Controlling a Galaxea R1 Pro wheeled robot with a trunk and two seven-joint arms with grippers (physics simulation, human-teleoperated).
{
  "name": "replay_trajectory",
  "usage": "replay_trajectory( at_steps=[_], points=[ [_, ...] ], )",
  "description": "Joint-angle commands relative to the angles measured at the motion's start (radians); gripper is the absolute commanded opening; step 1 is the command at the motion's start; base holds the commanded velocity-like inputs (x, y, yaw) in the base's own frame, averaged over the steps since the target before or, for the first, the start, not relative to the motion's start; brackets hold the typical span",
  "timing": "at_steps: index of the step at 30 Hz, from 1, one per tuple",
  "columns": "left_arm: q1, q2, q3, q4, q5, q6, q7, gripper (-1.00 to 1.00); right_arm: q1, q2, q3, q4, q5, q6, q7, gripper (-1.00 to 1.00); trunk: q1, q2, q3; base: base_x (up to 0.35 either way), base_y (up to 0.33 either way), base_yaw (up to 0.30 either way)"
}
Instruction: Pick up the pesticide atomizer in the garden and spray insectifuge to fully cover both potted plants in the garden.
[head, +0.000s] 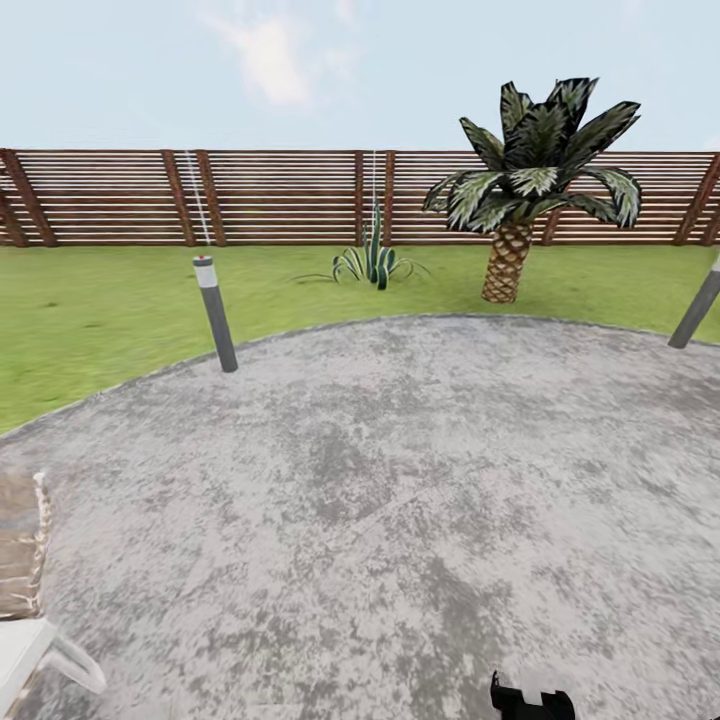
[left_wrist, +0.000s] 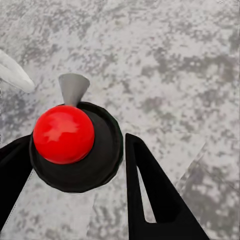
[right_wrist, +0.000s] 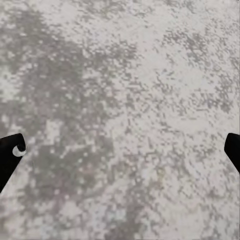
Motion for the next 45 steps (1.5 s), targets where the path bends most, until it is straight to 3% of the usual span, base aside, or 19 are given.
replay_trajectory(
  at_steps=[1, 22, 45],
  points=[
    [-0.001, 0.0, 0.002, 0.001, 0.005, -0.004, -0.002, -1.0, -0.001, 0.0, -0.007, 0.001, 0.011, -0.003, -0.005, 1.0, 0.0, 0.0, -0.001, 0.339, 0.0, 0.117],
    [-0.001, 0.002, 0.004, 0.003, 0.006, -0.005, -0.002, -1.0, -0.001, -0.002, -0.007, 0.001, 0.009, -0.003, -0.005, 1.0, 0.0, 0.0, 0.0, 0.339, 0.0, 0.01],
    [-0.001, 0.002, 0.005, 0.003, 0.006, -0.004, -0.002, -1.0, -0.001, 0.0, -0.005, 0.001, 0.011, -0.003, -0.005, 1.0, 0.0, 0.0, 0.0, 0.33, -0.043, 0.11]
  ],
)
